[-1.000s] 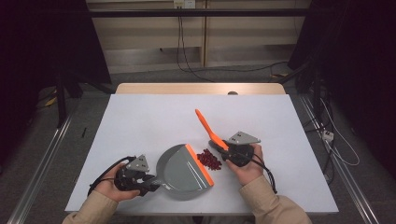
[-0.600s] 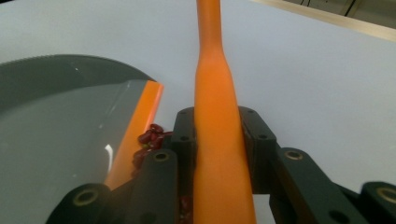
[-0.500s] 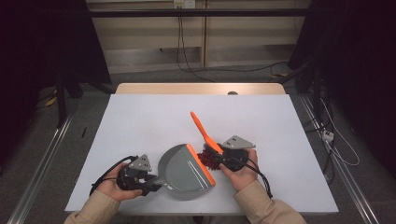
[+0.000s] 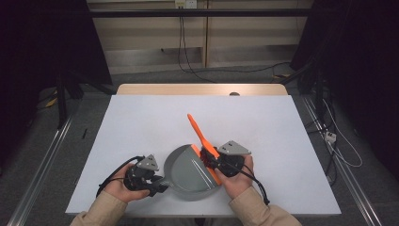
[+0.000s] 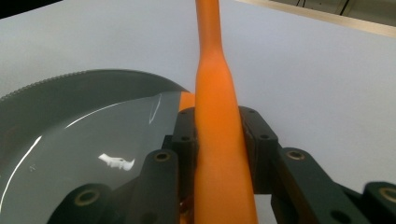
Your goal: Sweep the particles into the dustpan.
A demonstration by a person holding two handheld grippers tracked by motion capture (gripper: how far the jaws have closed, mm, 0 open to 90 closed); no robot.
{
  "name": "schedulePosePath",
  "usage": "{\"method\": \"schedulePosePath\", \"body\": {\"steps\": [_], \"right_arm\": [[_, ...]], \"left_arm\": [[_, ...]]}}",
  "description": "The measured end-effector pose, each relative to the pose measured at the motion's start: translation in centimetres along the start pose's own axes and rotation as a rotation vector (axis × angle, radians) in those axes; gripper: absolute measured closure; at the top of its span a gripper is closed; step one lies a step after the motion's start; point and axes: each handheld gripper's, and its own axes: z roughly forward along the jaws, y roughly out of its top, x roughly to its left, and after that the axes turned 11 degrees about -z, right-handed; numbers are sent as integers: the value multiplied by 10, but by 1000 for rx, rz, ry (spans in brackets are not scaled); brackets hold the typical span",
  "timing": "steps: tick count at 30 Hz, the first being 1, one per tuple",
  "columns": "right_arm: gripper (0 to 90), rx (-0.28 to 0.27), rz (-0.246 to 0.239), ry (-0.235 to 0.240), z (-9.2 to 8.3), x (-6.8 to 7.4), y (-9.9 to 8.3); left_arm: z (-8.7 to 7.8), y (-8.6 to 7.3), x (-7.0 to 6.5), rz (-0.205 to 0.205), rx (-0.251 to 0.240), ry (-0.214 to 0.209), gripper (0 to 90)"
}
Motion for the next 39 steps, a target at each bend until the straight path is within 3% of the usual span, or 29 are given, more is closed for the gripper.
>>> {"method": "schedulePosePath", "body": {"steps": [6, 12, 16, 18, 21, 26, 31, 34, 39], "right_arm": [[709, -15, 18, -6, 2, 7, 1], [710, -34, -12, 8, 3, 18, 7], [714, -63, 7, 88, 3, 27, 16], [714, -79, -3, 96, 2, 30, 21], [713, -99, 2, 91, 2, 20, 26], [714, -102, 9, 40, 1, -8, 26], [713, -70, 18, -15, 7, -31, 17], [713, -46, 2, -38, 13, -34, 9], [713, -41, -19, -16, 16, -23, 3]], "left_arm": [[1, 1, 1, -4, 5, 1, 629], [1, 0, 4, -14, 1, -2, 629], [1, -1, 4, -16, 1, 3, 629], [0, -1, 5, -20, -2, 7, 630], [-1, -3, 7, -27, -16, 7, 629], [-1, -3, 7, -25, -16, 10, 629], [-2, -4, 9, -32, -17, 11, 628], [-1, -3, 9, -27, -13, 14, 628], [1, -3, 9, -36, -19, 10, 628]]}}
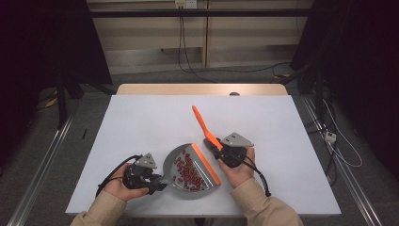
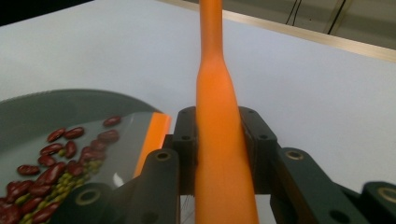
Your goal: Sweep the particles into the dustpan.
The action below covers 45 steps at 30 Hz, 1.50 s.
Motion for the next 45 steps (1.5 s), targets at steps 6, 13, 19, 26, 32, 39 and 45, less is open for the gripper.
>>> {"method": "schedulePosePath", "body": {"steps": [6, 13, 19, 26, 32, 39, 45], "right_arm": [[713, -33, 17, 87, -4, 24, 6], [714, -104, 38, 171, -10, 33, 27], [713, -84, 62, 82, -10, -8, 23], [713, -21, 30, -11, -3, -23, 2], [711, -43, 24, 19, -2, 4, -5], [713, -108, 57, 121, -4, 25, 6], [713, -126, 32, 106, -10, 21, 17]], "left_arm": [[1, 1, 0, -5, -4, -2, 629], [1, 1, 0, -4, -8, 14, 628], [0, 1, 2, -9, -8, 2, 627], [0, 2, 2, -9, -5, 2, 627], [2, 3, 2, -10, -3, 4, 628], [3, 3, 1, -10, -6, 10, 626], [5, 5, -2, 12, -30, 29, 566]]}}
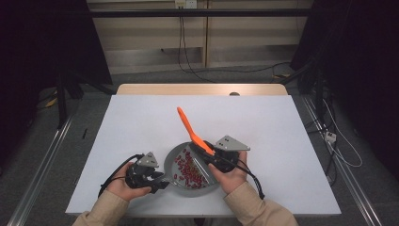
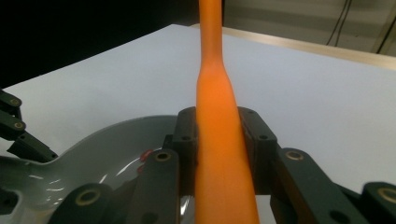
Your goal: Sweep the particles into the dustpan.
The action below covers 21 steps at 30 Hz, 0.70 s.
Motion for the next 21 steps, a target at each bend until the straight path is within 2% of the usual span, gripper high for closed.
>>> {"method": "schedulePosePath", "body": {"steps": [3, 4, 5, 6, 8, 9, 10, 11, 12, 15, 16, 19, 21], "right_arm": [[713, 0, 11, -14, -3, -10, 0], [713, 6, 8, -24, -4, -13, -1], [713, 9, 13, -30, -6, -15, -2], [713, 16, 11, -41, -8, -19, -4], [713, 20, 11, -56, -11, -25, -7], [713, 24, 14, -65, -13, -29, -9], [713, 32, 15, -75, -14, -32, -12], [713, 38, 17, -83, -16, -35, -15], [713, 42, 23, -85, -18, -39, -18], [713, 53, 34, -95, -23, -47, -23], [713, 52, 34, -103, -26, -51, -24], [713, 47, 40, -122, -32, -59, -26], [713, 49, 44, -135, -36, -64, -27]], "left_arm": [[5, 3, -4, 7, 10, 10, 556], [7, 3, -5, 23, 14, 17, 611], [7, 4, -4, 42, 31, 32, 627], [8, 3, -4, 40, 24, 30, 630], [8, 2, -4, 57, 1, 31, 632], [9, 0, -4, 38, -28, 26, 633], [9, -1, -4, 36, -38, 47, 634], [10, -3, -3, 28, -55, 33, 634], [10, -3, -3, 43, -49, 50, 634], [11, -6, -2, 25, -90, 59, 635], [10, -7, -2, 26, -100, 77, 634], [7, -6, 1, 5, -143, 67, 634], [3, -6, 3, 5, -158, 88, 633]]}}
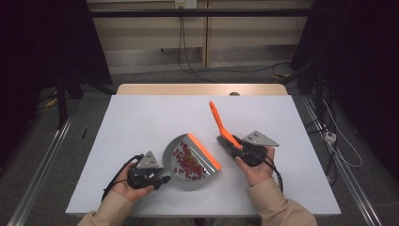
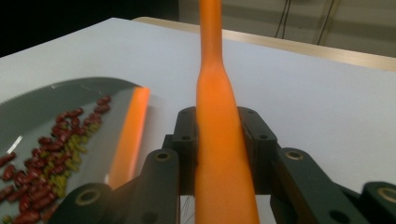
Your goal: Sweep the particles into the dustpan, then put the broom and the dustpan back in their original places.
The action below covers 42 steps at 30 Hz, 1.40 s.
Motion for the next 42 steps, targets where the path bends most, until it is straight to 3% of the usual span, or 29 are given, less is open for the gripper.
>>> {"method": "schedulePosePath", "body": {"steps": [13, 19, 31, 42], "right_arm": [[713, 6, 13, -59, -11, -23, -7], [713, -7, 36, -82, -17, -33, -9], [713, 1, 47, -122, -25, -46, -15], [713, 18, 61, -158, -33, -64, -23]], "left_arm": [[-17, 2, 20, -104, -83, 102, 632], [-26, -2, 34, -184, -122, 151, 632], [-25, -6, 54, -304, -134, 237, 632], [-22, -7, 66, -370, -128, 304, 632]]}}
